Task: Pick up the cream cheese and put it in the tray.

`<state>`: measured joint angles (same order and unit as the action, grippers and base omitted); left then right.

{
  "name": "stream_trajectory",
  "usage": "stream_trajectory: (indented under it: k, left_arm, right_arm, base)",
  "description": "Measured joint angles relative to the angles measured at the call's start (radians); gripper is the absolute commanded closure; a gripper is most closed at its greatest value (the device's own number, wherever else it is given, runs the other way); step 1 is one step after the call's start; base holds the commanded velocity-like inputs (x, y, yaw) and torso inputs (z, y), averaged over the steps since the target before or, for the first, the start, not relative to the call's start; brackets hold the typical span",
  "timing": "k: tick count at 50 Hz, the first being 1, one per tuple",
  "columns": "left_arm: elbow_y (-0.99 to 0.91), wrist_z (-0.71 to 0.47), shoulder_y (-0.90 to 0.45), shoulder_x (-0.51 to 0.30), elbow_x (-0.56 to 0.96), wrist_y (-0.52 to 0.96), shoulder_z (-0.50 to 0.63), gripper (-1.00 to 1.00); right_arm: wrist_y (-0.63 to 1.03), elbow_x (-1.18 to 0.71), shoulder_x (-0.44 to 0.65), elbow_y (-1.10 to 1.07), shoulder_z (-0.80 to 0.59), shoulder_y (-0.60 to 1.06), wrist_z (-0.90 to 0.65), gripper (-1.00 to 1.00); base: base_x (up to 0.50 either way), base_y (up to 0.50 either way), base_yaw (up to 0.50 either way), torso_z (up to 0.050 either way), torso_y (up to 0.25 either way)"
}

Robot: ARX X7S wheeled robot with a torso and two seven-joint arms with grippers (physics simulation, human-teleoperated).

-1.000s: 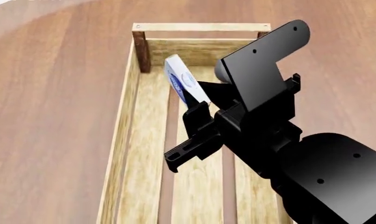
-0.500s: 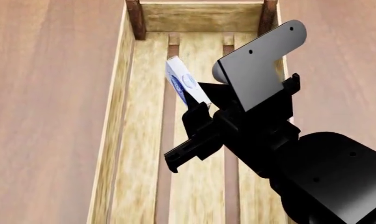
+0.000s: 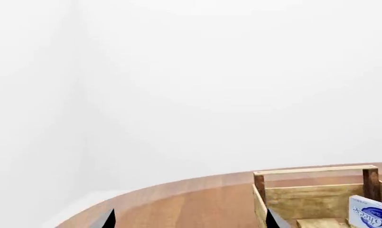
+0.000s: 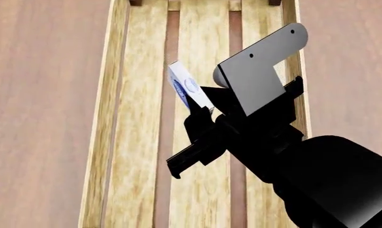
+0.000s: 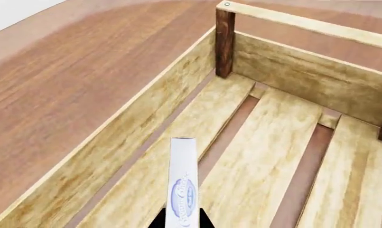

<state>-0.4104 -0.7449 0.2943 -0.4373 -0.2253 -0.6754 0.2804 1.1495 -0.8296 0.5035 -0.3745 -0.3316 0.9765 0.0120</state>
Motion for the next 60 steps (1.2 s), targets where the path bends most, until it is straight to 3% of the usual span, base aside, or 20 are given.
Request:
stream_trajectory:
  k: [48, 60]
  left_arm:
    - [0.009, -0.016, -0.001, -0.010, -0.004, -0.026, 0.008, -1.00]
    - [0.009, -0.019, -0.003, -0.003, -0.026, -0.010, 0.008, -1.00]
  right_arm:
    - [-0.013, 0.006, 0.004, 0.016, -0.039, 0.010, -0.002, 1.00]
    - [-0.009, 0.005, 0.002, 0.016, -0.050, 0.021, -0.005, 1.00]
  base:
    - [0.00, 0.00, 0.00, 0.001, -0.018]
    - [0.00, 0.00, 0.00, 0.000, -0.129]
